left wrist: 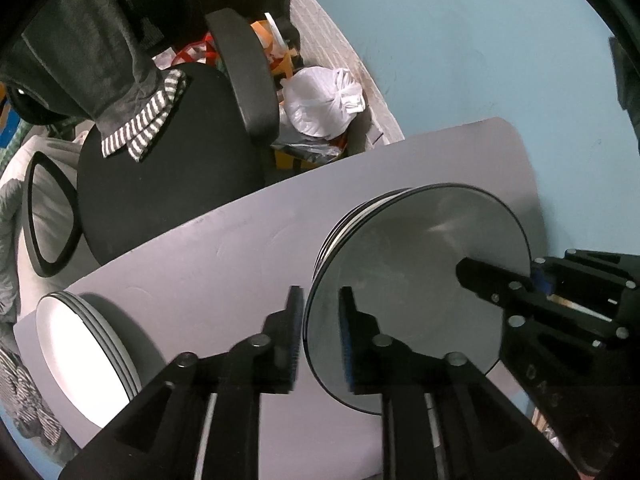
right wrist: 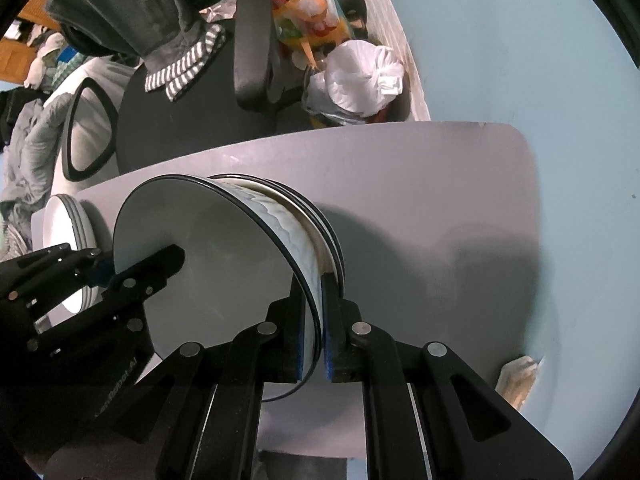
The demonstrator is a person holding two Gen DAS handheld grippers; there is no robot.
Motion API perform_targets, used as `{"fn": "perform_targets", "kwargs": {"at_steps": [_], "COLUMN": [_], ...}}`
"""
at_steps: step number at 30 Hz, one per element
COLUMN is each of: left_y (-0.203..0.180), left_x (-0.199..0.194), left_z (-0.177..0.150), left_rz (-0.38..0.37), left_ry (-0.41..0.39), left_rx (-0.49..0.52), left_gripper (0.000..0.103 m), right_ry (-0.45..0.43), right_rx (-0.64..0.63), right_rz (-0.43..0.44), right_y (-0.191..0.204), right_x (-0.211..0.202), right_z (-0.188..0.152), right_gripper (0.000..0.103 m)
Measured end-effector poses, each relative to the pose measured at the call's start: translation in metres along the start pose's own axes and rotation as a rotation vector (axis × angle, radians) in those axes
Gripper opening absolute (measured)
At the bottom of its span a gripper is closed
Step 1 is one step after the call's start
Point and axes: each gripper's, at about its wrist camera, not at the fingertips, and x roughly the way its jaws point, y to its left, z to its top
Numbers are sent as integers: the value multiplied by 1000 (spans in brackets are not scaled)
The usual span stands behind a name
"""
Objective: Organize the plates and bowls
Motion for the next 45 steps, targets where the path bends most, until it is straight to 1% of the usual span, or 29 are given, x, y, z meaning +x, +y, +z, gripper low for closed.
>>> {"fn": "perform_targets", "kwargs": {"at_steps": [1, 5, 7, 9, 11, 15, 21, 23, 27, 30, 34, 37, 38, 41, 45], "left_y": [0, -2, -1, 1, 2, 5, 5, 6, 7, 6, 4, 3, 3, 4, 6], "left_x": [-2, -4, -5, -5, -5, -8, -11, -13, -15, -18, -25, -34, -37, -47, -59], "left_z": [0, -1, -1, -2, -2, -3, -5, -5, -6, -7, -9, -12, -13, -16, -21], "left_rz": [5, 11, 11, 2, -9, -16, -17, -25, -32, -40, -47, -55, -56, -58, -66], "left_ry": [-8, -18, -19, -16, -14, -18, -24, -25, -28, -29, -37, -55, -61, -77, -109], "left_rx": [-1, 2, -6, -20, -33, -41, -46, -54, -60, -62, -64, -63, -63, -73, -75], "left_gripper": [27, 28, 28, 29, 29, 30, 32, 33, 33, 33, 33, 33, 34, 42, 46], "right_ry": [1, 7, 10, 10, 6, -4, -11, -19, -59, -75, -103, -124, -134, -156, -176], "right_rx": [1, 0, -2, -3, -7, -7, -3, -1, -2, 0, -13, -26, -31, -38, -38], "right_rz": [-2, -9, -1, 8, 3, 1, -3, -1, -15, -13, -32, -46, -54, -70, -69], "right_y": [0, 1, 2, 3, 5, 6, 7, 6, 4, 3, 4, 7, 7, 8, 8], "right_x": [0, -1, -1, -2, -4, -7, -10, -13, -24, -33, -42, -47, -50, -56, -65], "right_z": [0, 0, 0, 0, 0, -1, -3, -5, -7, -6, -7, -10, -11, -13, -16], "right_gripper": [8, 11, 15, 22, 25, 28, 29, 30, 44, 45, 45, 52, 55, 55, 57]}}
